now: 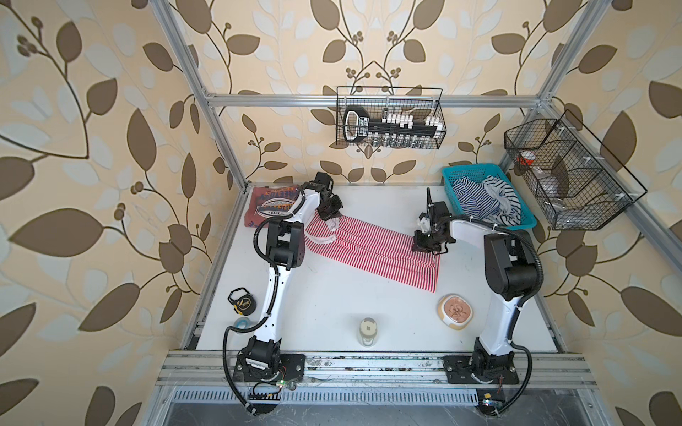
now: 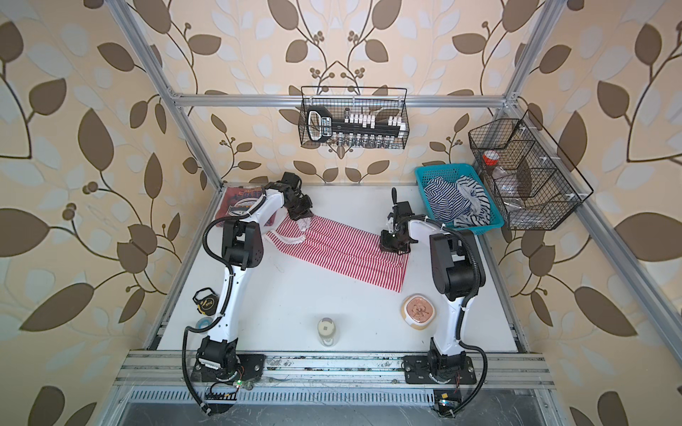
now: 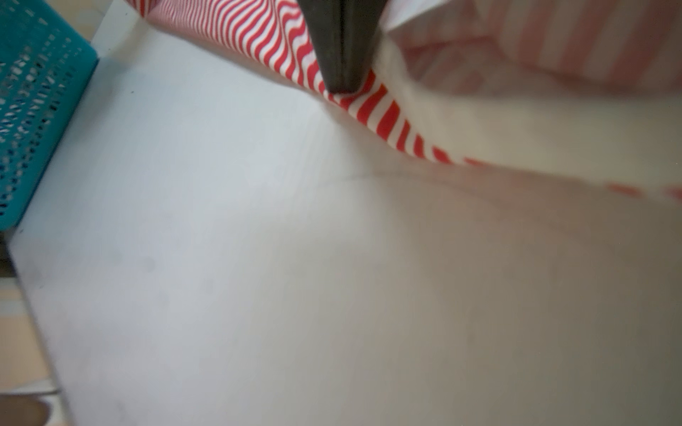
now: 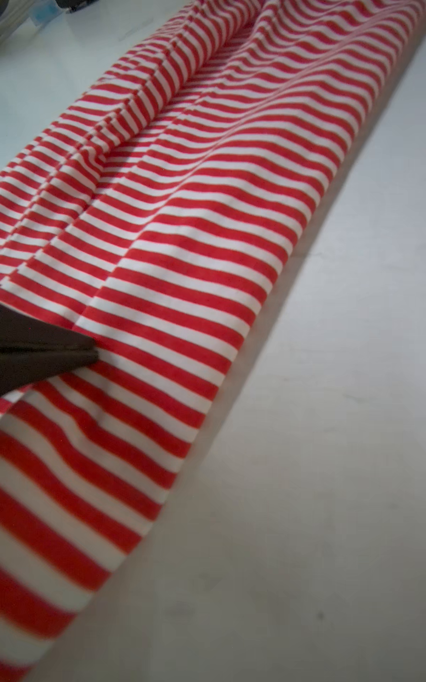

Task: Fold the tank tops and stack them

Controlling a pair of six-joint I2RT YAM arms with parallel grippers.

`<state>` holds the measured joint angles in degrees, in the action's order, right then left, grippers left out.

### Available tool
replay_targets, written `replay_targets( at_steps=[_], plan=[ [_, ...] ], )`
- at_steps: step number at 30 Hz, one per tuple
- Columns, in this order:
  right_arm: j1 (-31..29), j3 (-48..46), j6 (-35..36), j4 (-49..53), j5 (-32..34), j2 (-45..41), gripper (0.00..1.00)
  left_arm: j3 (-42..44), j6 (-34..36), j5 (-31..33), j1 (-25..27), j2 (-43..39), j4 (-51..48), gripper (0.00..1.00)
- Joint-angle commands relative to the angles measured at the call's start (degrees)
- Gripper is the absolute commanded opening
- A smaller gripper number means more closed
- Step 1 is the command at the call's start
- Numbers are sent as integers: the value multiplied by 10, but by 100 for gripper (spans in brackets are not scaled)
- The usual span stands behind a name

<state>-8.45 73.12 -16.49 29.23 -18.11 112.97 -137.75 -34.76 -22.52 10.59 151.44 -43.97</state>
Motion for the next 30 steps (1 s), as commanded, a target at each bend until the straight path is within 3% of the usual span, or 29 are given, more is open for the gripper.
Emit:
replay_targets(
  at_steps=[1, 6, 14, 22, 30],
  plan=[
    [2, -17, -4, 33, -27, -13, 0, -15, -60, -30, 5, 47, 55, 0],
    [1, -80, -28, 6, -90, -32, 0, -17, -175, -103, 7, 94, 228, 0],
    [-41, -154, -75, -39, -136, -72, 0, -92, -280, -91, 23, 173, 378, 0],
    [-93, -211, -146, -102, -160, -103, 1, -131, -306, -56, 51, 205, 456, 0],
    [-146, -250, -229, -184, -159, -125, 2, -135, -272, -33, 80, 191, 473, 0]
  ],
)
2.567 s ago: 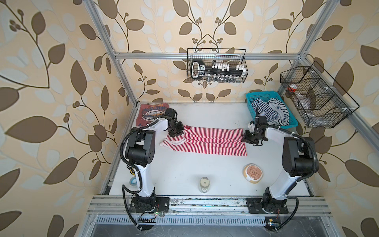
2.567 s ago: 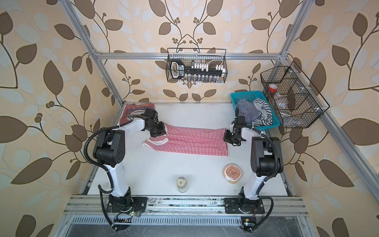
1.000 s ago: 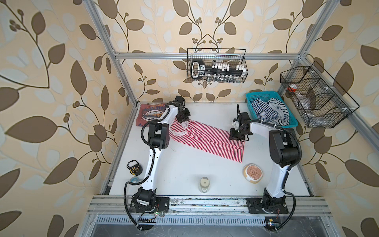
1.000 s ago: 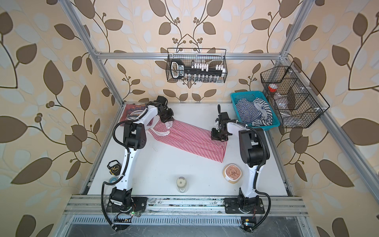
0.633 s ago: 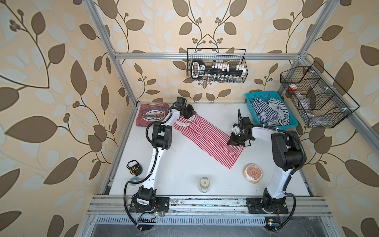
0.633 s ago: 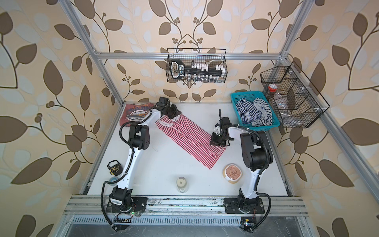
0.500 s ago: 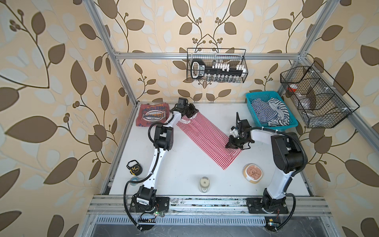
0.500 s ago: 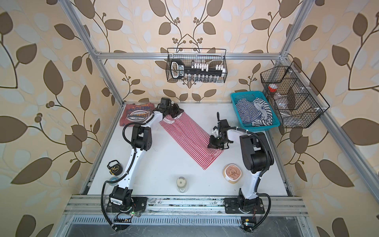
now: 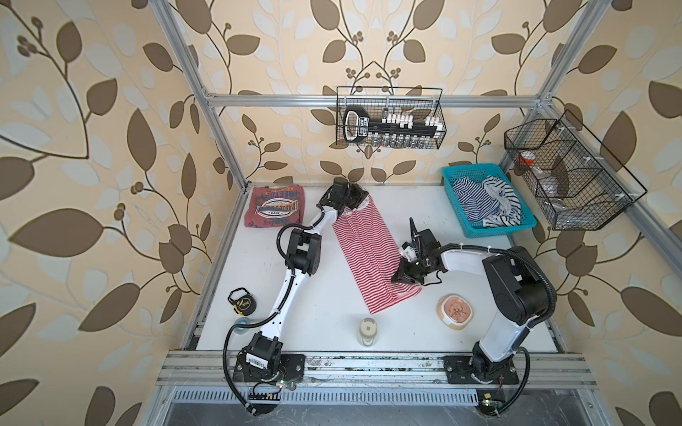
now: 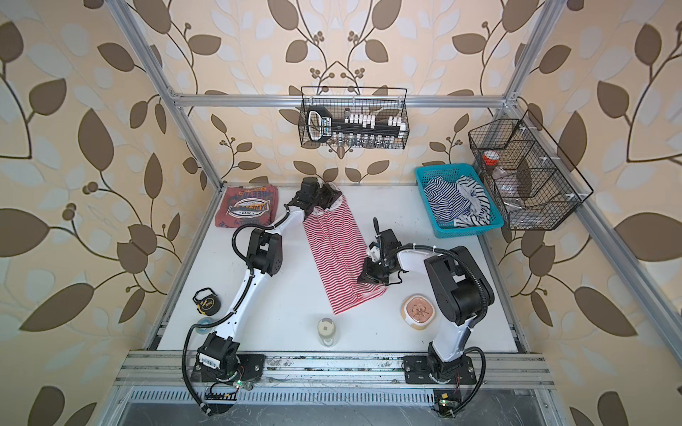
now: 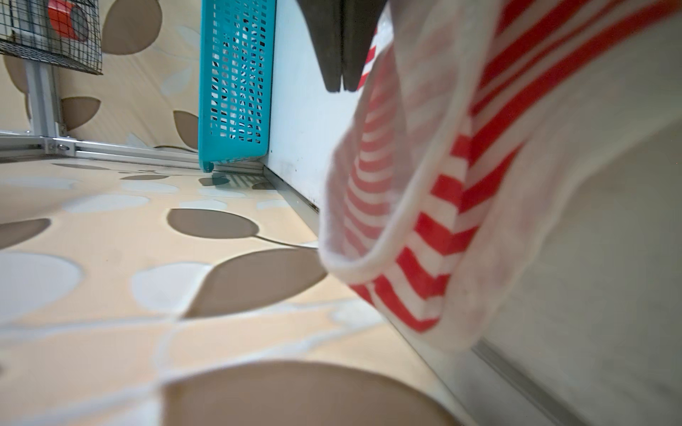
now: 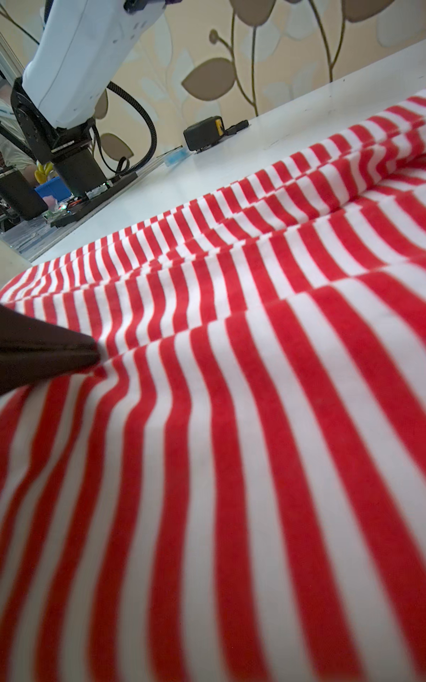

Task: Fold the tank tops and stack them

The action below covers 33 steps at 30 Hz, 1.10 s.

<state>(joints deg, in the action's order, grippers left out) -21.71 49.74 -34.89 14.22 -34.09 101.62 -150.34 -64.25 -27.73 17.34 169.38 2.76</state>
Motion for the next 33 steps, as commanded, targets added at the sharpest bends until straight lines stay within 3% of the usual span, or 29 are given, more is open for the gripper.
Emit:
replay_targets(
  at_steps=[1, 5, 11, 14, 16, 17, 20, 25, 27, 31, 33],
  plan=[
    [-18, -21, -57, -49, -1, -12, 3, -9, 26, 20, 14, 10, 7, 0],
    [-32, -36, -104, -120, -18, -12, 6, -10, 31, 20, 16, -5, 23, 0],
    [-35, -28, -100, -113, -9, -47, 13, 17, 78, 19, 16, -91, 27, 0],
    [-35, -21, -93, -101, -5, -78, 17, 57, 103, 21, 15, -158, 39, 19],
    [-35, -14, -81, -83, 2, -99, 18, 85, 117, 20, 15, -199, 46, 44],
    [-34, -10, -72, -72, 7, -109, 19, 100, 121, 19, 14, -219, 46, 49],
    [-27, 2, -42, -37, 20, -130, 22, 151, 121, 8, 10, -275, 54, 49],
    [12, 5, 9, 1, 22, -135, 21, 260, 174, 6, 4, -379, -16, 42],
    [26, 14, 36, 24, 24, -126, 19, 302, 216, 17, 4, -422, -99, 33],
    [40, 42, 94, 68, 31, -87, 8, 385, 287, 69, 7, -487, -296, 1],
    [41, 52, 116, 83, 37, -66, 3, 463, 293, 79, 8, -523, -327, 0]
  ],
)
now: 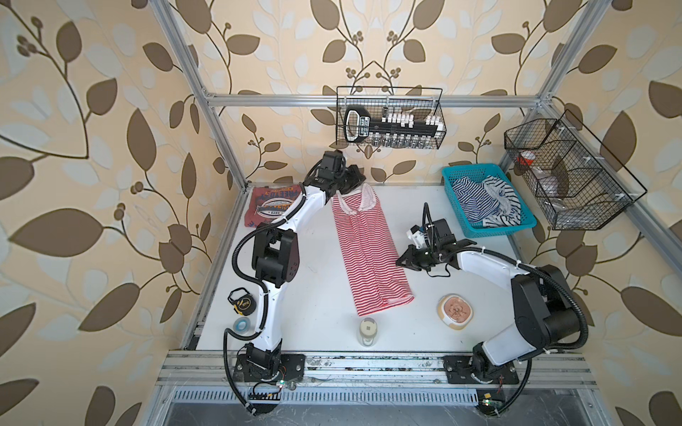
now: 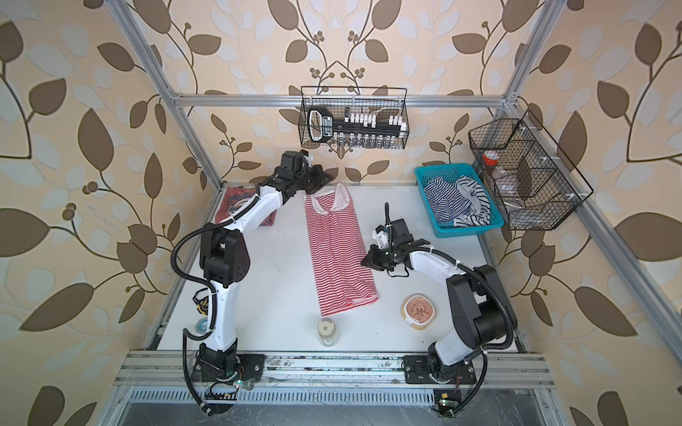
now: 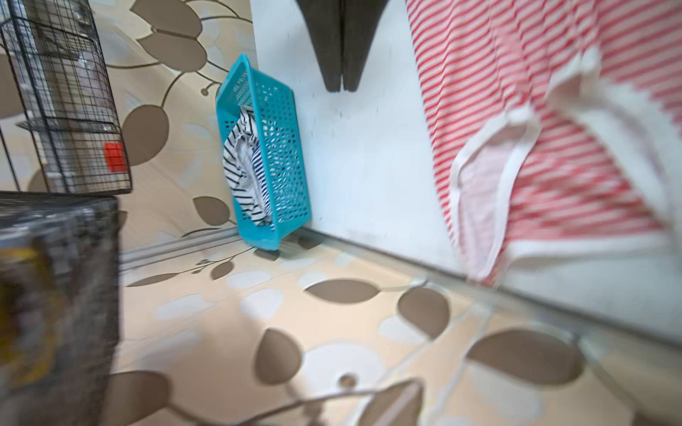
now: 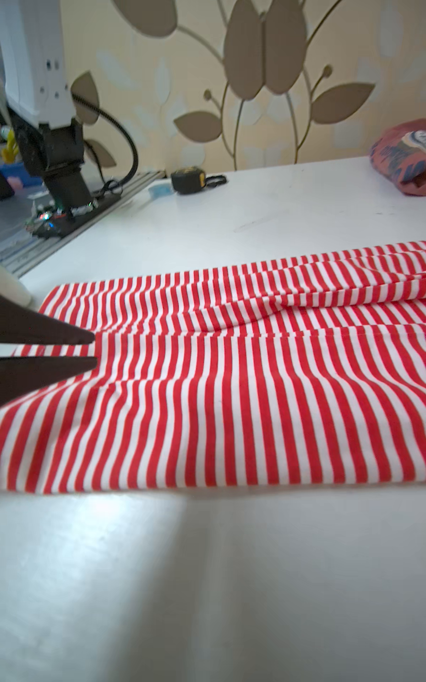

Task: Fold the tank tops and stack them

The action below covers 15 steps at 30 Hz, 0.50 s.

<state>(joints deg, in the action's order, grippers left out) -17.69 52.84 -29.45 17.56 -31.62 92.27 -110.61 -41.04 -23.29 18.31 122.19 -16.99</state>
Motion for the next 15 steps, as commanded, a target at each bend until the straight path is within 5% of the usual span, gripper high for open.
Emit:
replay_targets(
  at_steps=[1, 6, 15],
  plan=[
    [0, 23, 67, 51, 11, 34, 1, 102, 62, 36, -1, -66, -131, 0],
    [-3, 18, 85, 50, 12, 63, 0, 252, 55, 40, 5, -118, -125, 0],
    [-40, -19, 80, 33, 28, 78, 0, 306, 55, 24, 19, -71, -113, 0]
  ],
)
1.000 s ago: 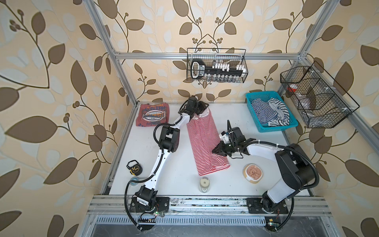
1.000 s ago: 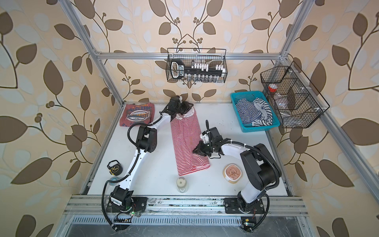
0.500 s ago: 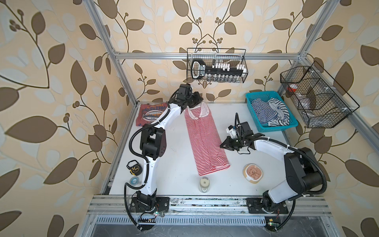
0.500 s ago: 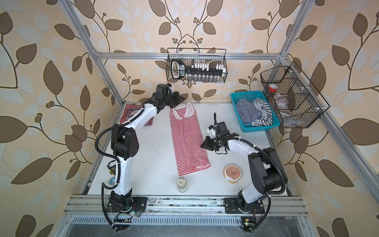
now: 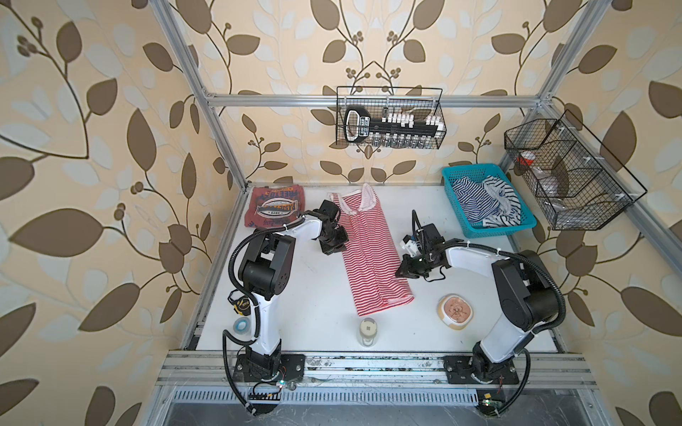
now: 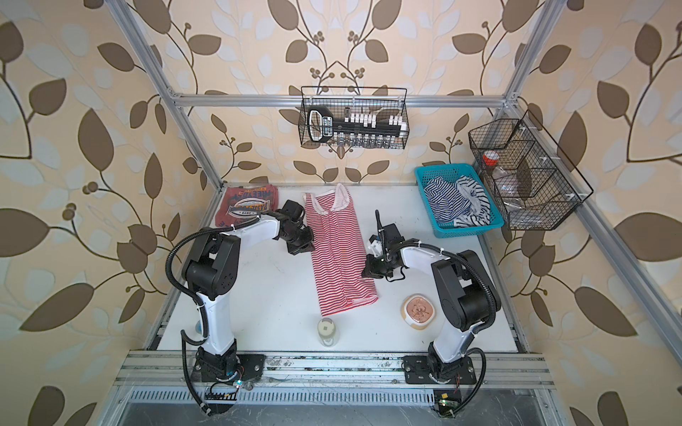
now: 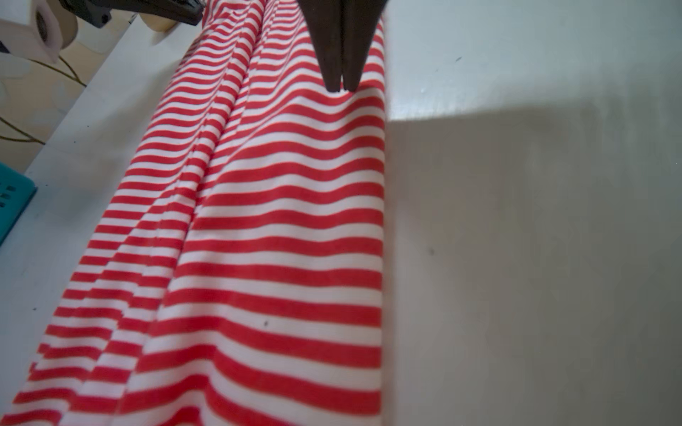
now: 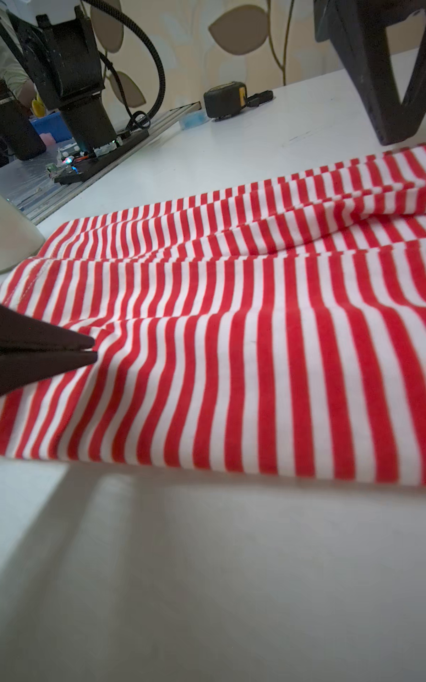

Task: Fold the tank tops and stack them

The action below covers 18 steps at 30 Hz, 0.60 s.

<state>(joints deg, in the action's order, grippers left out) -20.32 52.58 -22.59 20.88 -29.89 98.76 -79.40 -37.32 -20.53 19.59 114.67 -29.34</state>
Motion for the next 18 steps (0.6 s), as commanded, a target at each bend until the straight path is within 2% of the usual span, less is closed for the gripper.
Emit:
replay_targets(
  at_steps=[1, 12, 18],
  plan=[
    [-19, -21, 8, -4, 12, 13, 0, -11, 20, -3, 6, 15, 10, 0],
    [-79, -63, -69, -76, 11, 14, 0, -146, 65, 29, 2, 145, -60, 0],
    [-86, -56, -78, -80, 33, 17, 0, -174, 66, 25, -2, 137, -78, 0]
  ],
)
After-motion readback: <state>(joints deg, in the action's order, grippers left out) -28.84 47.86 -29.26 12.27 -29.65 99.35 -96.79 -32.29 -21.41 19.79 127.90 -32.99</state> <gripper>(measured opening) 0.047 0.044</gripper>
